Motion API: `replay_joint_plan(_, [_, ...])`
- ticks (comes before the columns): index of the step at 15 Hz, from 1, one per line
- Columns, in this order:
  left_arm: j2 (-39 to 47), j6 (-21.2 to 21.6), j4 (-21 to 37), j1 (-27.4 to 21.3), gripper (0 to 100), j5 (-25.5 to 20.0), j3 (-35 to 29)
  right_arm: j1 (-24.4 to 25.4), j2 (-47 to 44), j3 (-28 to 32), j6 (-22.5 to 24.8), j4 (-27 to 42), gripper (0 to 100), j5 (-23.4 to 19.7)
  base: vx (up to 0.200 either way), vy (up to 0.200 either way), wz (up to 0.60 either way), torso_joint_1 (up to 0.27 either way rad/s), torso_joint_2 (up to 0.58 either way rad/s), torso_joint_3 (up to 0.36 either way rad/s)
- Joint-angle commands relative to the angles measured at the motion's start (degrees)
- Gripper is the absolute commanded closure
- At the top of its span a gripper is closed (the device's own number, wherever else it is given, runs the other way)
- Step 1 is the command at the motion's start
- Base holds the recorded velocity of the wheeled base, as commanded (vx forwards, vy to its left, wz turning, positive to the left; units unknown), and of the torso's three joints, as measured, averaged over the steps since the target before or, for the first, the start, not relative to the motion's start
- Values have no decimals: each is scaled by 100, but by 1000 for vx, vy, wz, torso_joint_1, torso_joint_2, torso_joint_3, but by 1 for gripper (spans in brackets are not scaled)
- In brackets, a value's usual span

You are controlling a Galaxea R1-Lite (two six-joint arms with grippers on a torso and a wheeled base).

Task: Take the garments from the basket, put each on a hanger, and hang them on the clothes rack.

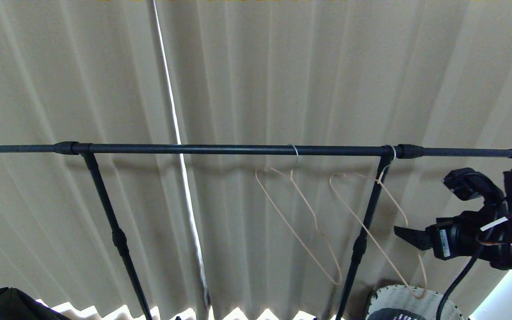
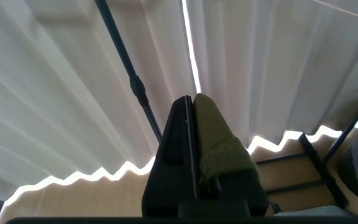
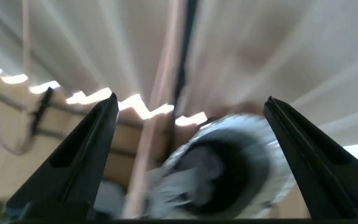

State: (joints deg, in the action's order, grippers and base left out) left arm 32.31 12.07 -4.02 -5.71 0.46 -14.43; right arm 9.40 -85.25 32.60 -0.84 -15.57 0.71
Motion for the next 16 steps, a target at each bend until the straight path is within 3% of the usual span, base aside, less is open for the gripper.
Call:
replay_joint_plan(1, [-49, 6, -2, -1, 100, 6, -16, 176, -625, 142, -206, -25, 0, 35, 0, 0, 0, 0, 0, 0])
replay_joint_plan(10, [-58, 6, -2, -1, 100, 6, -16, 264, -1284, 203, -470, -649, 0, 325, 0, 0, 0, 0, 0, 0])
replay_joint_plan(11, [-58, 6, -2, -1, 100, 6, -16, 264, -1275, 221, -470, -649, 100, 334, 0, 0, 0, 0, 0, 0])
replay_joint_plan(16, [-58, 6, -2, -1, 100, 6, -16, 255, -1108, 265, -461, -641, 100, 360, 0, 0, 0, 0, 0, 0])
